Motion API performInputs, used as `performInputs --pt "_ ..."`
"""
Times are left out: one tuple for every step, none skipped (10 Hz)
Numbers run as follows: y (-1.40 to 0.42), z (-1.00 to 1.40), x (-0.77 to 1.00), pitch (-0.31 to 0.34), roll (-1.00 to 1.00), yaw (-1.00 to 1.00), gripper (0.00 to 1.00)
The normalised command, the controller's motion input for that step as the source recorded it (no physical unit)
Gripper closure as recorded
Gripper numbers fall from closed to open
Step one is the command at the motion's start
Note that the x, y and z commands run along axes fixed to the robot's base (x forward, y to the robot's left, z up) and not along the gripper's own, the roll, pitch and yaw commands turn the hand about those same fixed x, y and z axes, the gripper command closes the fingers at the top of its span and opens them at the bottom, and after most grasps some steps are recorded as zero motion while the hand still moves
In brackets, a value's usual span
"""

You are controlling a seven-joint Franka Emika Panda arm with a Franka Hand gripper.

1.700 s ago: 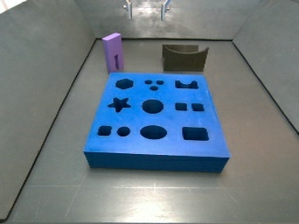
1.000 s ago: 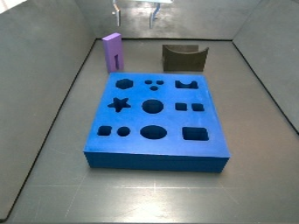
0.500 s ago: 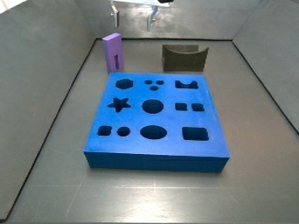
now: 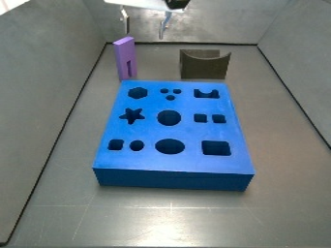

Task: Pick up the double-square object. Rotate the double-square object. Move to above the board. Insert the double-square object.
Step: Pick up the double-square object.

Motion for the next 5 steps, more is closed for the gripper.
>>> performInputs --pt "0.0 0.0 0.0 -0.009 -0.05 0.0 0.0" --pt "0.0 -0.01 -0.05 0.0 0.0 0.0 0.0" --pt "-0.06 -0.03 -0.23 0.0 0.0 0.0 0.0" --pt "-0.12 -0.06 -0.29 0.0 -0.02 0.0 0.0" --pt "-0.08 -0.05 -0.25 -0.009 -0.04 0.0 0.0"
